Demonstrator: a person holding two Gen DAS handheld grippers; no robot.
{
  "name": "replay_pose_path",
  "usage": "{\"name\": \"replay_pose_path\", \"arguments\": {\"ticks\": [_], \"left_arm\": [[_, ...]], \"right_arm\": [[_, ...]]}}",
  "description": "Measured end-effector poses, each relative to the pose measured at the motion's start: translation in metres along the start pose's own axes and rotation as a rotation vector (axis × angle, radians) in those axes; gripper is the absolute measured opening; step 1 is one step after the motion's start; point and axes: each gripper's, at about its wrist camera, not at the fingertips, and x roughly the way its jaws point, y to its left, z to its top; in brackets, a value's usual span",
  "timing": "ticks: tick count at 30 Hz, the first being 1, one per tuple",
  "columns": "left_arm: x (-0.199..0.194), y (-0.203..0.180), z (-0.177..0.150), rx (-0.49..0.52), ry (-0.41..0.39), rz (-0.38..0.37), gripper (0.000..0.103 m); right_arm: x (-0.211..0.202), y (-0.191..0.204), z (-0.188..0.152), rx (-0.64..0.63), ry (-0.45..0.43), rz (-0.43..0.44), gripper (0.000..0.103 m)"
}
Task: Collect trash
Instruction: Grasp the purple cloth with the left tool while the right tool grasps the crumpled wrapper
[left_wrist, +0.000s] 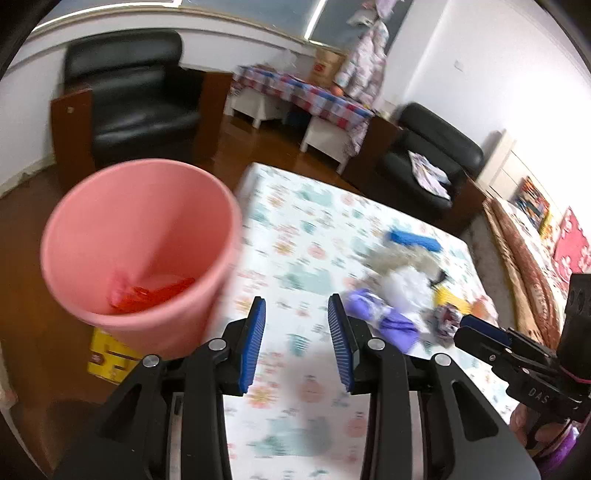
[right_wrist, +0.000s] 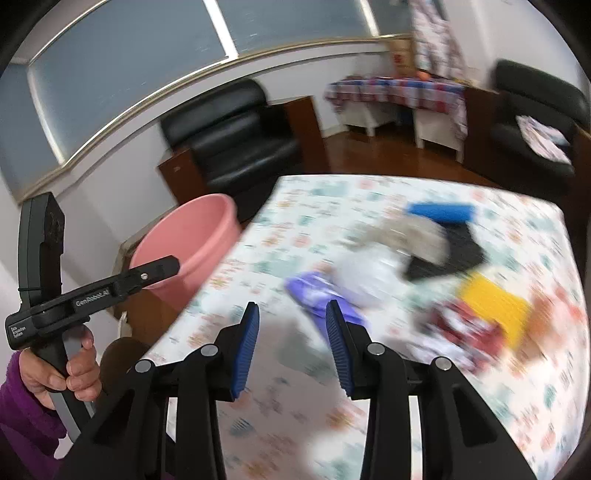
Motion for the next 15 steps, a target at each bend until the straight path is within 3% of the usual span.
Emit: {"name": "replay_pose_path", "arguments": {"ticks": [5, 8, 15], "left_arm": [[0.026, -0.027, -0.006, -0.025, 0.097, -0.058, 0.035], [0.045, -0.041, -0.011, -0.061, 0.169, -0.105, 0.035], [0.082, -0.069, -0.015, -0.115, 0.267, -0.11, 0.035]], "right_arm": [[-0.021, -0.035, -0.01, 0.049, -0.022, -0.05, 0.037], [-0.031, -0.047, -0.013, 0.055, -0.038, -0.073, 0.045], [-0.04, -0.067, -0.019, 0.058, -0.056, -0.087, 0.054]]}}
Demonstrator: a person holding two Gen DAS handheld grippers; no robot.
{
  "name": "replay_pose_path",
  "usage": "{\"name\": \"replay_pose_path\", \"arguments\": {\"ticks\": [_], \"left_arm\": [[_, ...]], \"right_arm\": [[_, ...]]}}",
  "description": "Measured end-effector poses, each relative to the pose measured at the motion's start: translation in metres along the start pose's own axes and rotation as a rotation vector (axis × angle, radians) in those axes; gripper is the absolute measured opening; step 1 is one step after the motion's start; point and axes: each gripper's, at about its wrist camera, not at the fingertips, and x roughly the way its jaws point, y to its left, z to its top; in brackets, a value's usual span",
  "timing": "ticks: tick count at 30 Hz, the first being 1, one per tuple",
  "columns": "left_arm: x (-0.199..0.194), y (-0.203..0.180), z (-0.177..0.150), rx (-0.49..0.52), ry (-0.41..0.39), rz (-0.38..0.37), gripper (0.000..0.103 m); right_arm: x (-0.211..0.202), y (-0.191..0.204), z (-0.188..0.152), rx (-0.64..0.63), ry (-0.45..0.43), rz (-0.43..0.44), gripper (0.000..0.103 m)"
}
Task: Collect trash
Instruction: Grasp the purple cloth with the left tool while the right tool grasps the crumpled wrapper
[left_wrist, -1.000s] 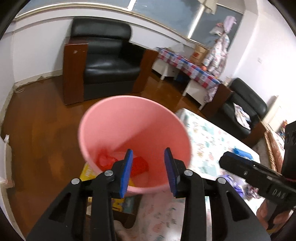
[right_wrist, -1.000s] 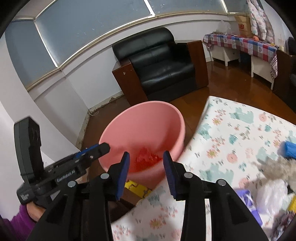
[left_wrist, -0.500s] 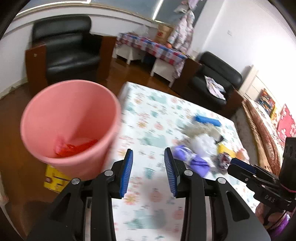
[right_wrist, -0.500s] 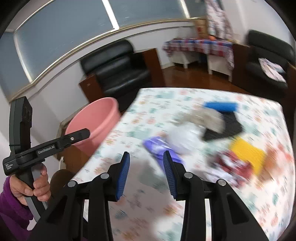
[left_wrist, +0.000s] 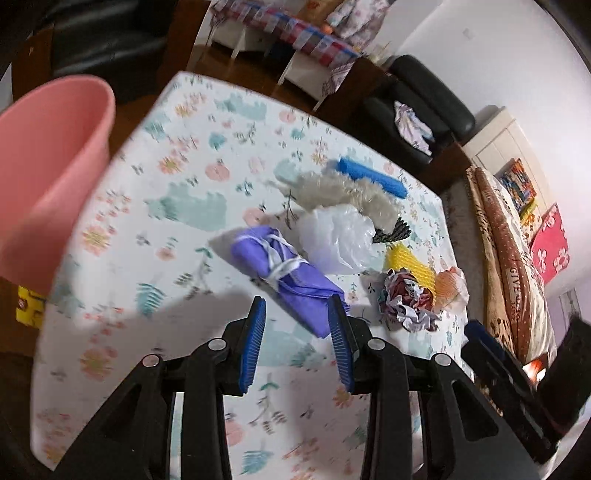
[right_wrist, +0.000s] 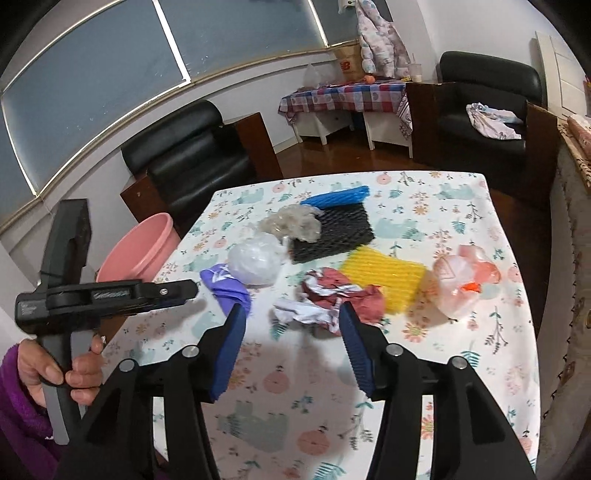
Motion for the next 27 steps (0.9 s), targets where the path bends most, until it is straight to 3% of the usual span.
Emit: {"name": "replay_pose_path", "arguments": {"ticks": [7, 16, 20, 27], "left_arm": [[0.025, 0.002, 0.009, -0.162, 0.053, 0.022, 0.035], [0.039, -0.009, 0.016, -0.23, 0.048, 0.063, 0.035], [0.042, -0.015, 0.017, -0.2, 0.031, 0.08, 0.035], [0.028, -0.014, 0.014, -0.105, 0.003, 0.098, 0.023]], "right_arm": [[0.0, -0.013, -0.006, -0.013, 0.004, 0.012, 0.059], [0.006, -0.026, -0.007, -0.007, 0.017, 0.024, 0.062], [0.006, -0.028, -0.006, -0.003, 0.017, 0.03, 0.062], [0.008, -0.027, -0.002, -0.009, 0.01, 0.049, 0.062]]}}
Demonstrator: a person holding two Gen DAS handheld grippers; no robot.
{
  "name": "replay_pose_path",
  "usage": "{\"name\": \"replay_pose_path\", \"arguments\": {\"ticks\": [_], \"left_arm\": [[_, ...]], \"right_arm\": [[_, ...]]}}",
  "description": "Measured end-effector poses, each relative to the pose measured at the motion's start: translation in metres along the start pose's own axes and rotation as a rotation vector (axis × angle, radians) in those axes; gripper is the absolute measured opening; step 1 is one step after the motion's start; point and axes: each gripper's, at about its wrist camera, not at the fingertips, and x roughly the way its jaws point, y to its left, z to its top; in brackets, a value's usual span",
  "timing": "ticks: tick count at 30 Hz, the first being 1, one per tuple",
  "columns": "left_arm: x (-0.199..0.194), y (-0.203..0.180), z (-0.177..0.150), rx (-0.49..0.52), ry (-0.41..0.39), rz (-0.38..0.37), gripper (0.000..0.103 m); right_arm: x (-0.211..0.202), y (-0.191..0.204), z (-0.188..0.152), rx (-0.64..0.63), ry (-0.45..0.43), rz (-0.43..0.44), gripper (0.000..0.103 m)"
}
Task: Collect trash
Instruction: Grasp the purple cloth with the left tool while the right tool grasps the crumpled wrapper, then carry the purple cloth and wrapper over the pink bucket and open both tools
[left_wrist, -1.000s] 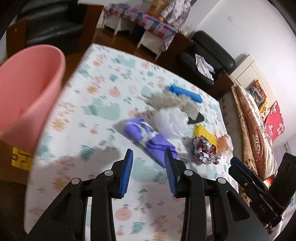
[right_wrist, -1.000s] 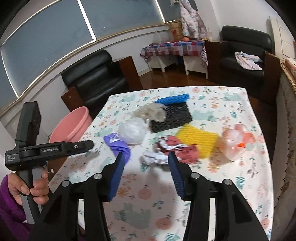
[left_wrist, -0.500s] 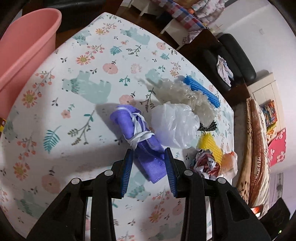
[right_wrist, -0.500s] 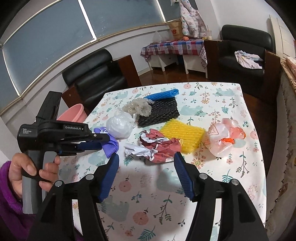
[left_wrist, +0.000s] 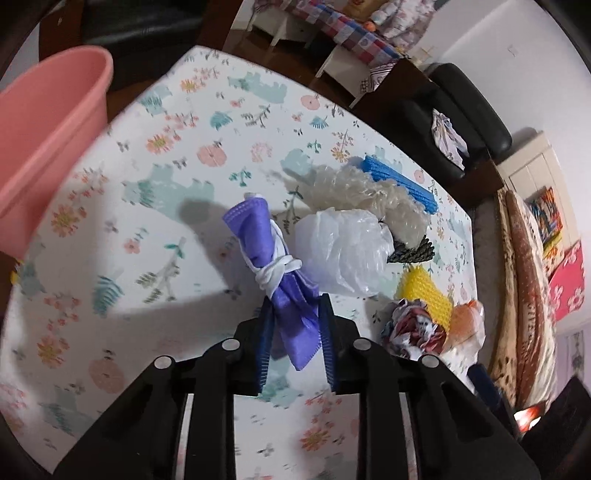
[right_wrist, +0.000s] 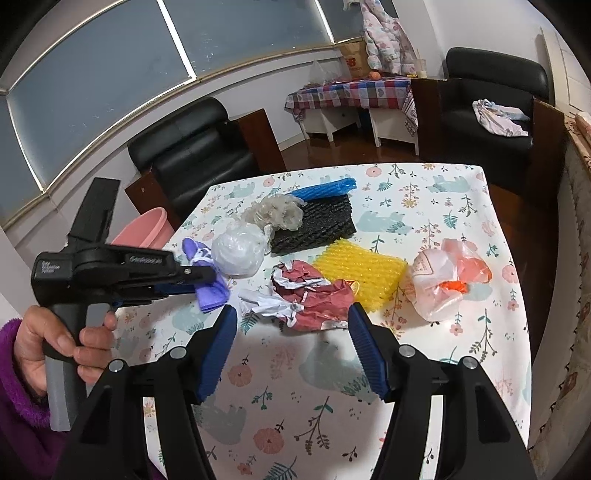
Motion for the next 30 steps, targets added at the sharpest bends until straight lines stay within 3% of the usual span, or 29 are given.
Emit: {"name": "replay_pose_path", "arguments": {"ticks": [9, 20, 22, 24, 25, 30], "left_arm": [[-0.037, 0.017, -0.011, 0.135, -0.069, 0.062, 0.023], [-0.055, 0.027, -0.023, 0.153, -0.106, 0.057, 0.023], [-0.057, 0.028, -0.024, 0.158, -0.11, 0.056, 0.023], [-0.058, 0.029, -0.024, 0.156, -0.111, 0.049, 0.023], [-0.059, 0.029, -0.024, 0.156, -0.113, 0.046, 0.023], [-0.061, 0.032, -0.025, 0.16, -0.126, 0.033, 0.023]], "right_arm": [[0.021, -0.016, 0.01, 0.072, 0.029, -0.036, 0.062], [0.054, -0.019, 0.009, 0.133, 0.122, -0.067, 0.056], [0.057, -0.019, 0.005, 0.141, 0.142, -0.071, 0.043], [0.056, -0.017, 0.001, 0.143, 0.146, -0.069, 0.039], [0.056, -0.016, -0.001, 0.14, 0.15, -0.07, 0.028], [0.051, -0.007, -0.01, 0.124, 0.152, -0.065, 0.024]]}}
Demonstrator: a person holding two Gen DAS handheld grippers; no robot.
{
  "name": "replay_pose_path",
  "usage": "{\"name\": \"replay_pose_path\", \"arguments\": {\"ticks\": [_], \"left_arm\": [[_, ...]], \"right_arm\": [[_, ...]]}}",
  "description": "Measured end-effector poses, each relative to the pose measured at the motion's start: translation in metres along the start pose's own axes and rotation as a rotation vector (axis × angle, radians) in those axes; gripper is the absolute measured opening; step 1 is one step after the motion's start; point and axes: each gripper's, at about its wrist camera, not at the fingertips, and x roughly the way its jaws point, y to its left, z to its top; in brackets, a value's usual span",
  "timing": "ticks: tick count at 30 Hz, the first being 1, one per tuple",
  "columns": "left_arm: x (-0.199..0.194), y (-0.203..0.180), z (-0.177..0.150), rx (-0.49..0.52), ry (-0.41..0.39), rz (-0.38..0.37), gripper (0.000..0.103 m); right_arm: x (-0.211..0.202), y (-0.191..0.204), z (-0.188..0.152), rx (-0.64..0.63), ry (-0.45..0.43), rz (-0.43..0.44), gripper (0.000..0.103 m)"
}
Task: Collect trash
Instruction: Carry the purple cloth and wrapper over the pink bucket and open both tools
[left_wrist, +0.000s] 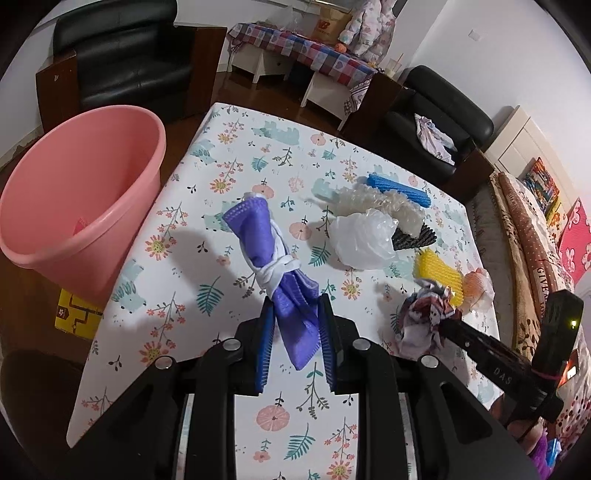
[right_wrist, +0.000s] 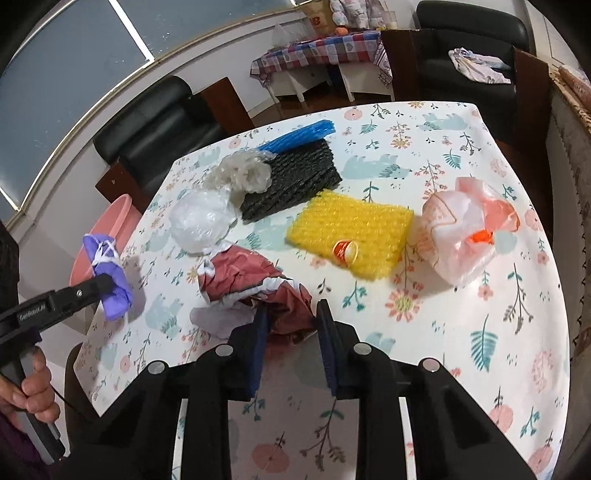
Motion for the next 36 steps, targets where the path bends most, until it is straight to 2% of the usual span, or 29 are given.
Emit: {"name": "replay_pose_path", "arguments": {"ticks": [9, 14, 23, 36], "left_arm": [[-0.015, 0.006, -0.001, 0.017, -0.046, -0.002, 0.023], [-0.027, 0.013, -0.001, 0.026, -0.086, 0.021, 0.023], [-0.058, 0.043, 0.002, 0.015, -0.173, 0.065, 0.023], [-0.095, 0.094, 0.029, -0.039, -0.309, 0.163, 0.023]], "right_arm": [[-0.021, 0.029, -0.001, -0.054, -0.051, 0.028, 0.023], [-0.028, 0.055, 0.006, -0.112, -0.069, 0.045, 0.023], [-0.023, 0.119, 0.031, -0.222, -0.086, 0.115, 0.023], [0.008, 0.237, 0.078, -0.348, -0.105, 0.213, 0.023]]}}
